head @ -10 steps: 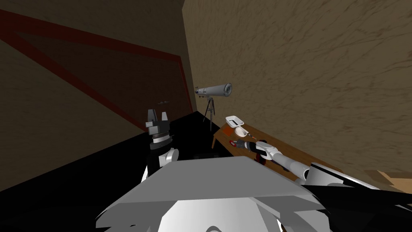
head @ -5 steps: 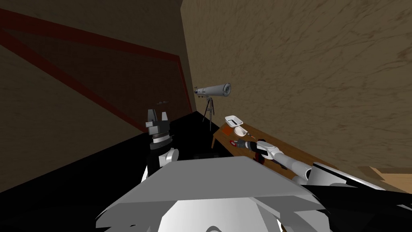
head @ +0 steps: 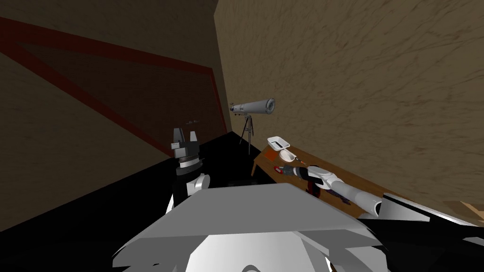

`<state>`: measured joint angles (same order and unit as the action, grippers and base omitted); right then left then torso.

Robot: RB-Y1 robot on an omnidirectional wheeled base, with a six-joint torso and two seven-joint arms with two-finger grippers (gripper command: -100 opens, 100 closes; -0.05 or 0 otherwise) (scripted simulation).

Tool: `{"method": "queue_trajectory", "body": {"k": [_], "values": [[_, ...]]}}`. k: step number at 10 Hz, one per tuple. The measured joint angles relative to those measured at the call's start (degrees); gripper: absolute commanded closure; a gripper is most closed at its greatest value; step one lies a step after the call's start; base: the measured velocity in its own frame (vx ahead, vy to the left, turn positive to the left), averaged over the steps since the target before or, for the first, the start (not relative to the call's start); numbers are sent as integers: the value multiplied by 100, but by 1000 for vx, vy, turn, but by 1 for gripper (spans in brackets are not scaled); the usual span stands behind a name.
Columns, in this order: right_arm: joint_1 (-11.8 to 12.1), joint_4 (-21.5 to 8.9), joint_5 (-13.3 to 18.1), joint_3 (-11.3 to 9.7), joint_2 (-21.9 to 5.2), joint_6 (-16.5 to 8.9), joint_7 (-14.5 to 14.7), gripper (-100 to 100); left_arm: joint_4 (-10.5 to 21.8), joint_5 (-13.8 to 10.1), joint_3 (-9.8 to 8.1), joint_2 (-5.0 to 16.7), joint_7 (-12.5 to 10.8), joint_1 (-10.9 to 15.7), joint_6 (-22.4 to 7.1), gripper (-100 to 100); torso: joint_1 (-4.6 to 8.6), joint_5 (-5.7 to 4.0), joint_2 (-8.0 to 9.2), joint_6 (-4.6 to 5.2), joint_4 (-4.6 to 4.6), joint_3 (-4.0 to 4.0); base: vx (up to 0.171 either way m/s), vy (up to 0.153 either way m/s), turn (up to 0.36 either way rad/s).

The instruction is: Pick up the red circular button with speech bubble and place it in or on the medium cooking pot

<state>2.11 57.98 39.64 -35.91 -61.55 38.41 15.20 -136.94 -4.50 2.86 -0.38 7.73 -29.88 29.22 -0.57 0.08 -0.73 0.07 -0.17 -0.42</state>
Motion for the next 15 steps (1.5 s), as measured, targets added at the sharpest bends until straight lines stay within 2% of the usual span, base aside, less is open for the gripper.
{"method": "queue_trajectory", "body": {"k": [3,5,6,8,9,11,12,15], "values": [[235,91,76,42,-443,76,-64,100,0,0,0,0,0,-1,0,0,-14,8,-27,-5,-4,-15,184,183,9],[550,443,128,79,-880,-36,-191,100,0,0,0,0,0,-1,0,0,-16,7,-25,-5,-6,-15,161,182,7],[698,493,133,124,-1082,-13,-194,100,0,0,0,0,0,-1,0,0,-15,9,-21,-4,-5,-13,223,184,-14],[851,388,211,141,-1365,106,-176,100,-1,0,0,0,0,-1,0,0,-17,8,-53,-12,-11,-30,238,174,-4],[1016,536,240,152,-1563,62,-224,100,-1,0,0,0,0,-1,0,0,-12,8,-50,-12,-11,-29,222,148,-9],[1074,488,328,129,-1790,119,-285,100,-1,0,-1,1,0,-1,0,0,15,3,-29,-13,-7,-19,147,69,-5],[1251,720,326,143,-2024,40,-364,100,0,0,-1,1,0,-1,0,0,29,3,-21,-9,-5,-13,177,92,-19],[1507,689,404,151,-2398,93,-373,100,-1,0,-1,1,0,-1,0,0,18,3,-28,-15,-6,-18,171,87,-25]]}}
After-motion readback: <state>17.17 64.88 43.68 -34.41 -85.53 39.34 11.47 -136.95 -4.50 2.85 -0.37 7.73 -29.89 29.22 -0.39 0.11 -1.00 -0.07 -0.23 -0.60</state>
